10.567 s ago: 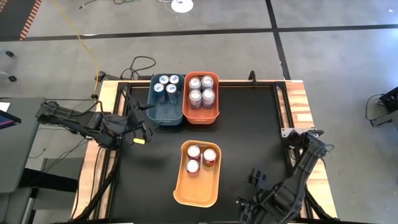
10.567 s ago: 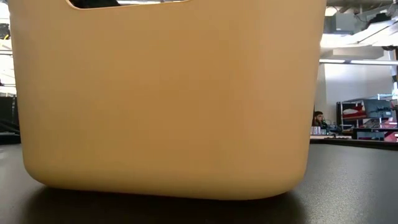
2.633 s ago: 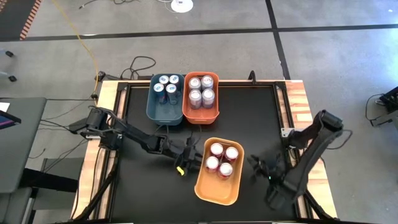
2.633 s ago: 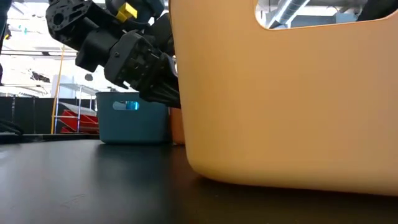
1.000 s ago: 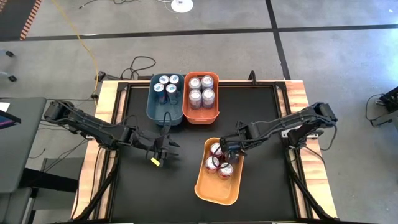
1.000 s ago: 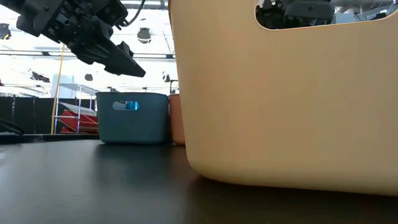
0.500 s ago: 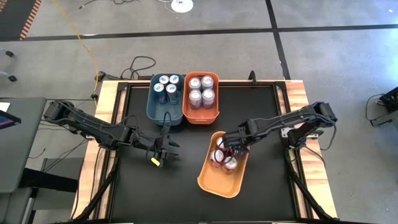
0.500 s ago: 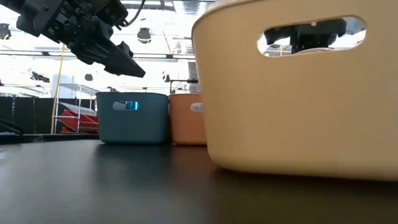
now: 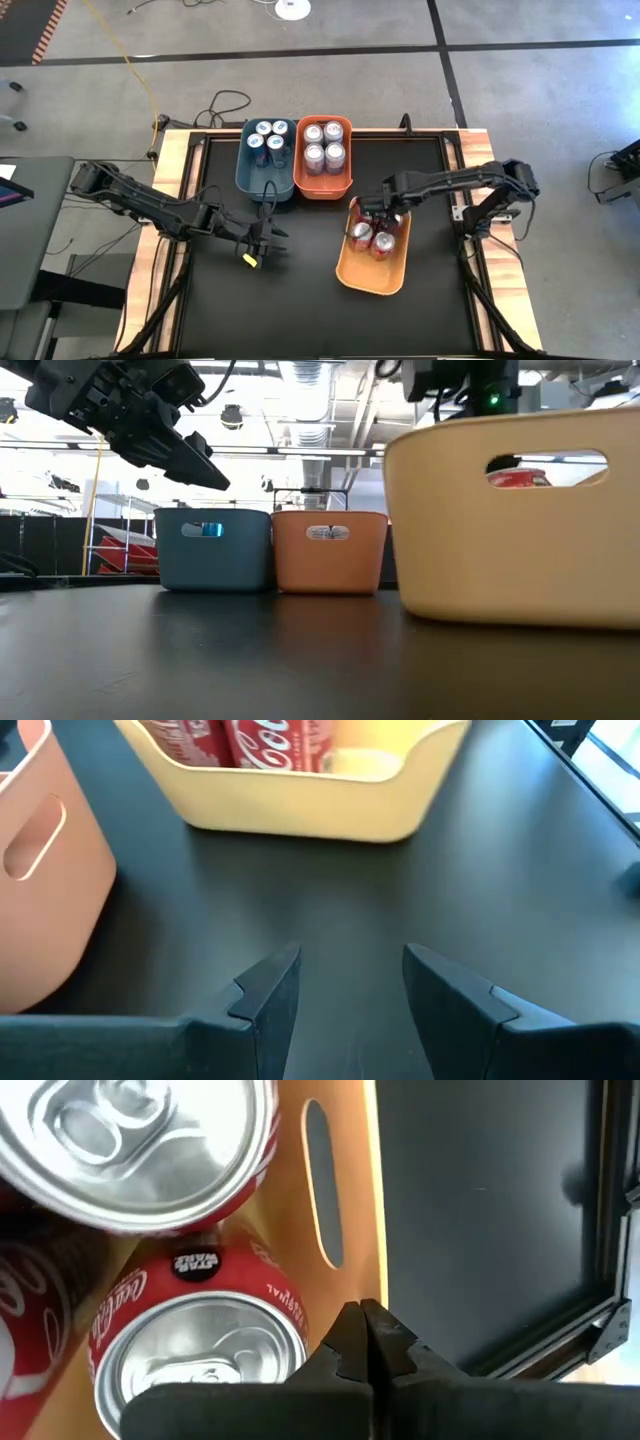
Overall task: Sort soda cans
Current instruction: Move the yellow bin to the top right of the table
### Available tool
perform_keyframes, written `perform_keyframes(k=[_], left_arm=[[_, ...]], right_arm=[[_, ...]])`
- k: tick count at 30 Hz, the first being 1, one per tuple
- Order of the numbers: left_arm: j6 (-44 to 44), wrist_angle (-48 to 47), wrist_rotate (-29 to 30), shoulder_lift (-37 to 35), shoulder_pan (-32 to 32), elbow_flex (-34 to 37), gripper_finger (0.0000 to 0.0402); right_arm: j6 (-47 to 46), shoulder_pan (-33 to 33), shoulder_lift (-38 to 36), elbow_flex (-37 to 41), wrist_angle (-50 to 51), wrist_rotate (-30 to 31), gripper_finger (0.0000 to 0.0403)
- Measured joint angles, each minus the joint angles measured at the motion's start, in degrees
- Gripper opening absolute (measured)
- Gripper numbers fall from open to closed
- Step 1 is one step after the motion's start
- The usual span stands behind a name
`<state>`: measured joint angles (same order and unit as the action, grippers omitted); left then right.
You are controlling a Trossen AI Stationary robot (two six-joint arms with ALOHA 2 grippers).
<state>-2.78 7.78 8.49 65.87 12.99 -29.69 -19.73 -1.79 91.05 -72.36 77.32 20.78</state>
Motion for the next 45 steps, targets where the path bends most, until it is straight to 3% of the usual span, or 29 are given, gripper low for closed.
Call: perform_keyframes(k=[8,17,27,32,35,39,45], left_arm=[[0.6,-1.4,0.6,0.0,0.0,0.0,0.0173],[0.6,-2.5,0.8,0.0,0.0,0.0,0.0173],[0.6,-2.4,3.1,0.0,-1.5,0.0,0.0173],[0.5,-3.3,3.2,0.0,-2.8,0.0,0.0173],[0.5,-4.3,3.2,0.0,-2.8,0.0,0.0173],[-1.0,-4.1,3.3,0.0,-2.8,0.0,0.0173],[-3.1,-4.8,9.3,0.0,-2.9,0.0,0.0173]], right_arm=[[9.7,-11.4,0.0,0.0,-4.5,1.6,0.0],[19.6,-23.3,0.0,0.0,-16.5,2.2,0.0],[18.3,-32.4,0.0,0.0,-26.3,1.0,0.0],[18.8,-33.7,-0.1,0.0,-26.8,0.3,0.0],[23.4,-34.0,-1.0,0.0,-26.6,-4.3,0.0012],[32.7,-32.8,-2.8,0.0,-29.1,-11.9,0.0049],[42.8,-30.2,-3.5,-0.1,-31.0,-12.3,0.0104]])
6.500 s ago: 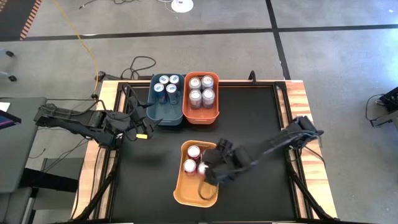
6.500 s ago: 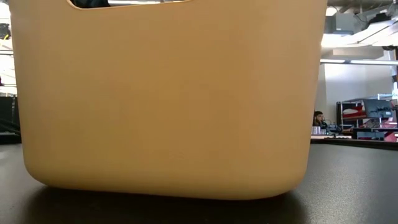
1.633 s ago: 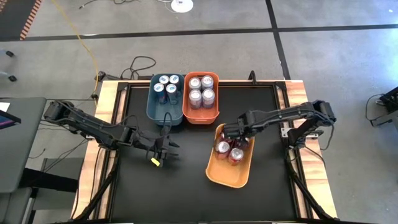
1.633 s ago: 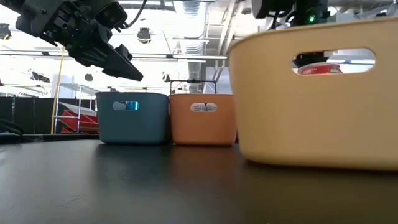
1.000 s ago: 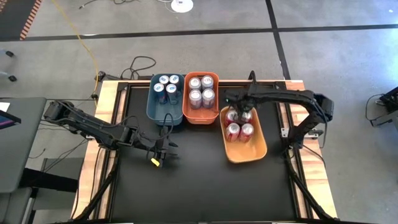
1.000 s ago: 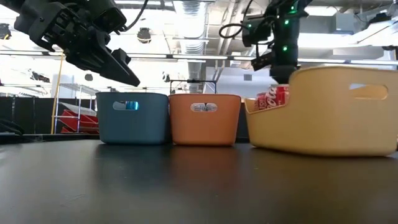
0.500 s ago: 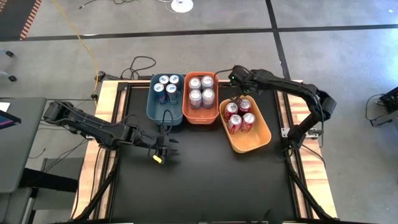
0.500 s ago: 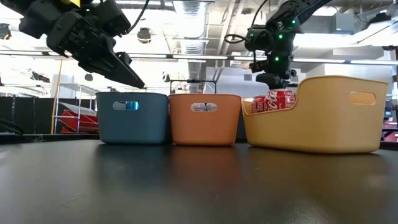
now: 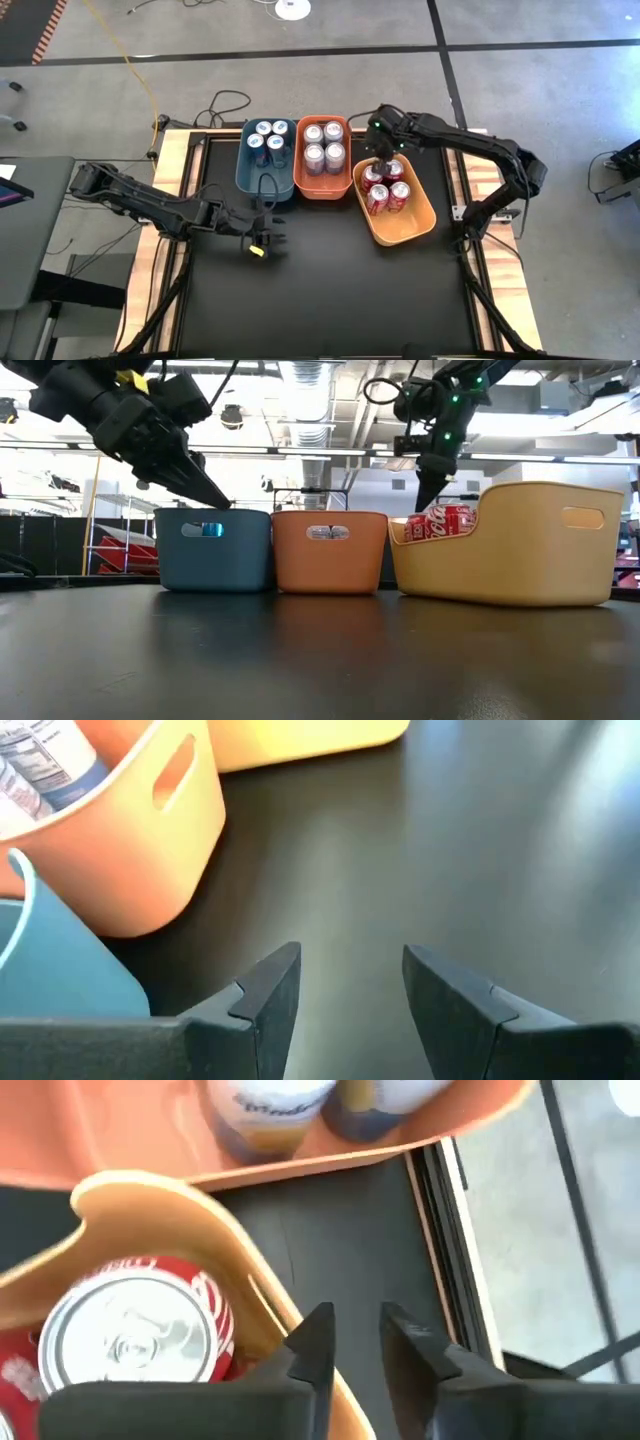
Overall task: Sort soda cans
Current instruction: Move the yellow bin to the top right of the table
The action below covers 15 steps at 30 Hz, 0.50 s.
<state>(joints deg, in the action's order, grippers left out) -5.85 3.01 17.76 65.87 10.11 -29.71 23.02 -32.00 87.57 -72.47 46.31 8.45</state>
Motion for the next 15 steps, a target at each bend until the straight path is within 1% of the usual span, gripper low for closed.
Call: perform_keyframes(k=[4,9,14,15], left_arm=[[0.3,-1.0,0.3,0.0,0.0,0.0,0.0173],[1.2,-1.2,4.0,0.0,-1.0,-0.8,0.0173],[3.1,-3.8,4.2,0.0,-3.1,-2.7,0.0173],[3.4,-4.0,4.2,0.0,-3.5,-3.0,0.0173]], right_arm=[[3.7,0.5,0.0,0.0,1.0,0.0,0.0127],[6.2,0.5,0.0,0.0,1.3,-2.5,0.015],[8.8,0.4,0.0,0.0,1.4,-2.8,0.0156],[9.5,0.4,0.0,0.0,1.5,-3.6,0.0155]])
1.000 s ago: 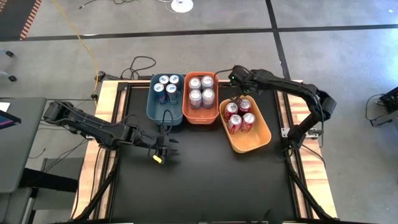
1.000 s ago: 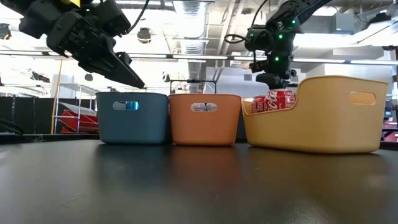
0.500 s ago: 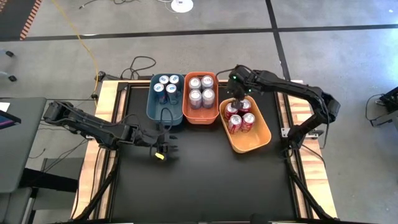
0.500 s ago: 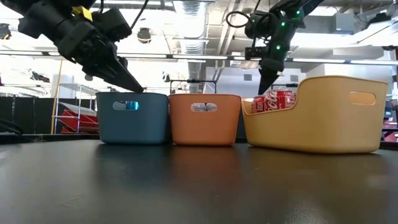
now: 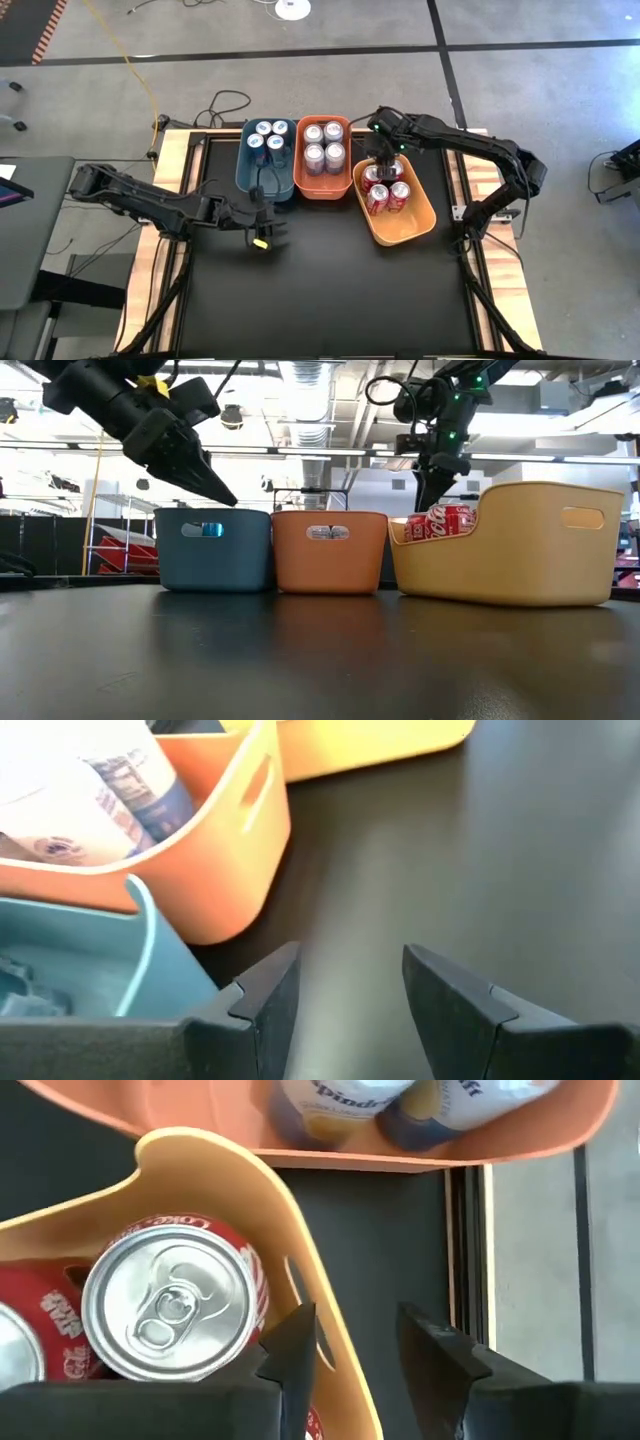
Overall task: Sort soda cans
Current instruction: Move the yellow bin to the top right of the table
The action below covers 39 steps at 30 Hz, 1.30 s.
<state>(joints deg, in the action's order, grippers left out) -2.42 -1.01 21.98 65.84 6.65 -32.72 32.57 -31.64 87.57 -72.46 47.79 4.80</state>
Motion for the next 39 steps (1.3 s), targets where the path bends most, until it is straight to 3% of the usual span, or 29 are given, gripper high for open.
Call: perform_keyframes(k=[4,13,21,29,39], left_arm=[[0.7,0.0,0.0,0.0,-1.2,-0.4,0.0173],[0.7,-0.1,-0.1,0.0,-2.7,-0.4,0.0173],[0.3,-1.0,-0.1,0.0,-3.6,-0.5,0.0173],[0.3,-1.3,-0.1,0.0,-4.5,-0.5,0.0173],[0.9,-1.8,-0.1,0.0,-4.6,-0.5,0.0173]], right_arm=[[1.7,0.0,0.6,0.0,-0.3,-3.4,0.0147],[1.5,-0.1,6.1,0.0,-2.5,-3.6,0.0119],[1.7,-1.4,7.3,0.0,-3.9,-4.0,0.0012],[-2.5,-6.7,7.5,-1.4,-6.8,-3.7,0.0004],[4.7,-11.4,7.5,-1.9,-16.2,-3.0,0.0002]])
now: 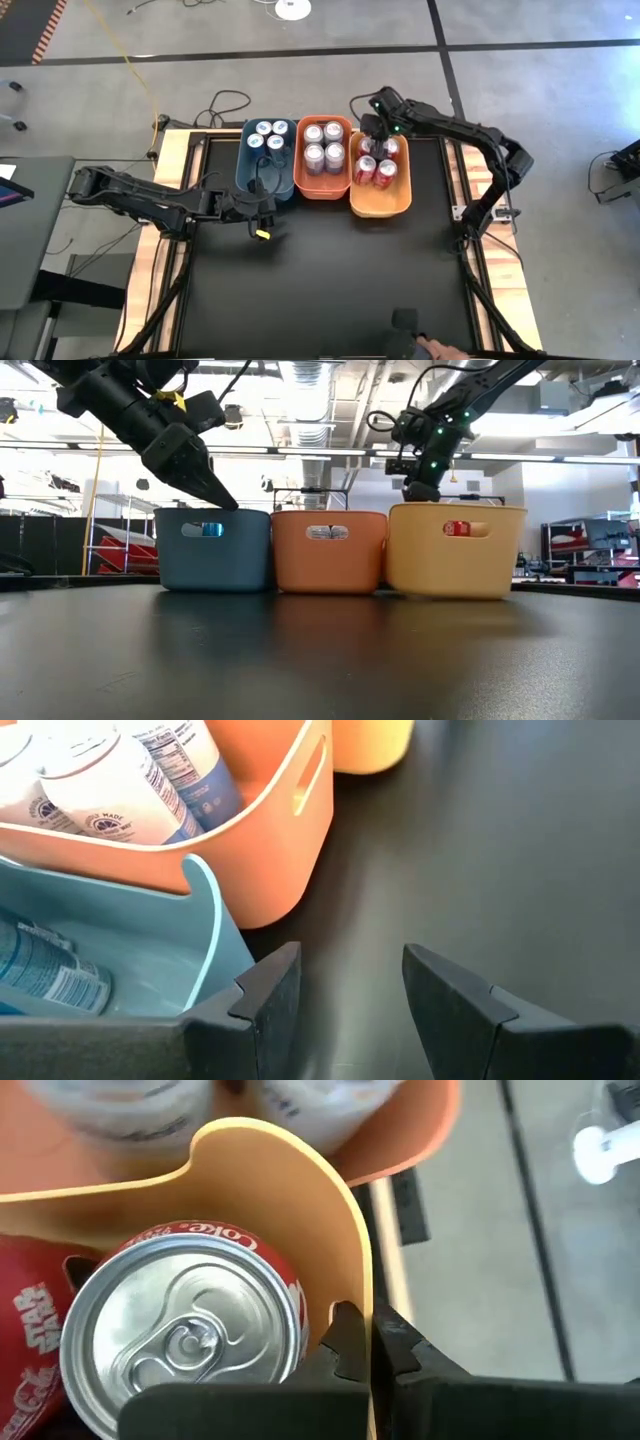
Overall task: Sort soda cans
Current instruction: Move the yellow bin to the top right of the table
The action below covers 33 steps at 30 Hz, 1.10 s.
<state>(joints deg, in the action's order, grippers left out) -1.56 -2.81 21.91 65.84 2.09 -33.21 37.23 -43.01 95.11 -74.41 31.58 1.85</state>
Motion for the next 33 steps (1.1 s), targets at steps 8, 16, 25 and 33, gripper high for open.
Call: perform_keyframes(k=[8,16,25,33], left_arm=[[0.9,0.1,0.0,0.0,-0.2,0.0,0.0173],[0.9,0.2,0.0,0.0,-1.5,0.0,0.0173],[-0.5,-0.6,-0.2,0.0,-1.6,0.0,0.0173],[-0.2,-0.7,-0.2,0.0,-1.6,0.0,0.0173]], right_arm=[[2.1,-3.8,0.0,-0.1,-4.6,0.0,0.0002],[2.9,-4.3,1.1,-0.3,-5.5,-0.7,0.0001],[0.9,-4.7,7.3,-1.9,-6.0,0.5,0.0006],[2.1,-5.5,8.5,-5.0,-4.6,0.6,0.0007]])
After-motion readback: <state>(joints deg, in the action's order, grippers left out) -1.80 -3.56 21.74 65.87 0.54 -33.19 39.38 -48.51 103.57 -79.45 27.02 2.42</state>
